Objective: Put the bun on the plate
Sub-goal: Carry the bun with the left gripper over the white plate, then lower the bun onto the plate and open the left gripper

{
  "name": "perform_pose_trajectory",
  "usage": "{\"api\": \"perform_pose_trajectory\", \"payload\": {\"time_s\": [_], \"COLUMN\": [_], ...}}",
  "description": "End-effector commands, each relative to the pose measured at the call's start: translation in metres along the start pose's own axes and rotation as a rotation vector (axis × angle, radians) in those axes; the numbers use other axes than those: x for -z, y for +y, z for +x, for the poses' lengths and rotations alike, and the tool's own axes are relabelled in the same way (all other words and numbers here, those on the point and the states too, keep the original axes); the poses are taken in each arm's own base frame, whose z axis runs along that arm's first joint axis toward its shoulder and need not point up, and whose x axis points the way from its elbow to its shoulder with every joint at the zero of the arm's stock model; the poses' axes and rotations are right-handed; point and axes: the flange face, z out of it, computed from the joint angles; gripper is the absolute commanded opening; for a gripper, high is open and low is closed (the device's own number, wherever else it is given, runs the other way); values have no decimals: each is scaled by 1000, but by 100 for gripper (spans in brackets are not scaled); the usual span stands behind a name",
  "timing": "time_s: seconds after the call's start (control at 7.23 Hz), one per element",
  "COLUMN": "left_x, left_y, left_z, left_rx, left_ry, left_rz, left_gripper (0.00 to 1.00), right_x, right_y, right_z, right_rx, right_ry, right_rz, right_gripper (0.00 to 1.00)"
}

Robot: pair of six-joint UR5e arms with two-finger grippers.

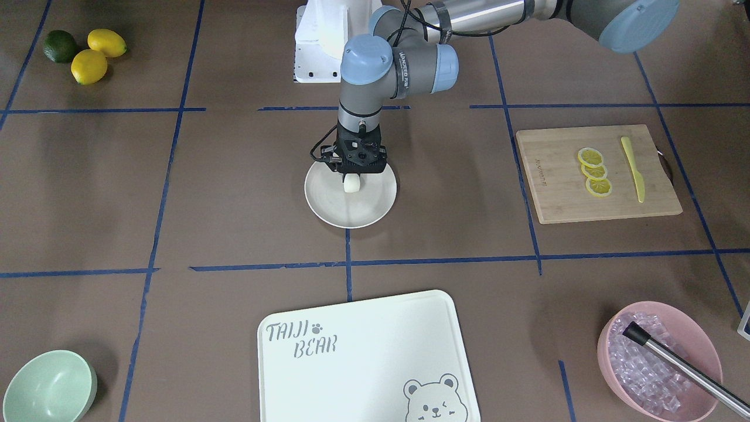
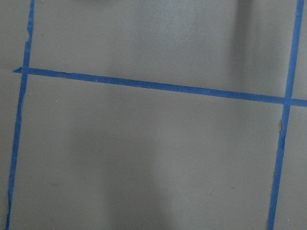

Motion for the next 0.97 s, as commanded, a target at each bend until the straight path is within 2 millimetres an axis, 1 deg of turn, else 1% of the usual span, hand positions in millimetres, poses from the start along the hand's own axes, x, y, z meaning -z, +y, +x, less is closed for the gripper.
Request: {"api": "perform_pose_trajectory", "payload": {"time_s": [0.0, 0.28, 0.42, 0.55, 0.83], "left_x": [0, 0, 0, 0, -1], "left_y": [0, 0, -1, 0, 0], "left_z": [0, 0, 0, 0, -1], "left_rx": [-1, -2, -1, -2, -2], "left_ry": [2, 2, 2, 2, 1], "left_rz": [0, 0, 1, 0, 1], "left_gripper": [38, 43, 43, 46, 79], "right_x": [0, 0, 0, 0, 0], "right_y": [0, 0, 0, 0, 0], "right_z": [0, 0, 0, 0, 0], "right_rx": [2, 0, 0, 0, 0], "right_ry": [0, -1, -3, -3, -4], "right_rz": [-1, -1, -2, -2, -2], "right_gripper": [100, 100, 100, 100, 100]}}
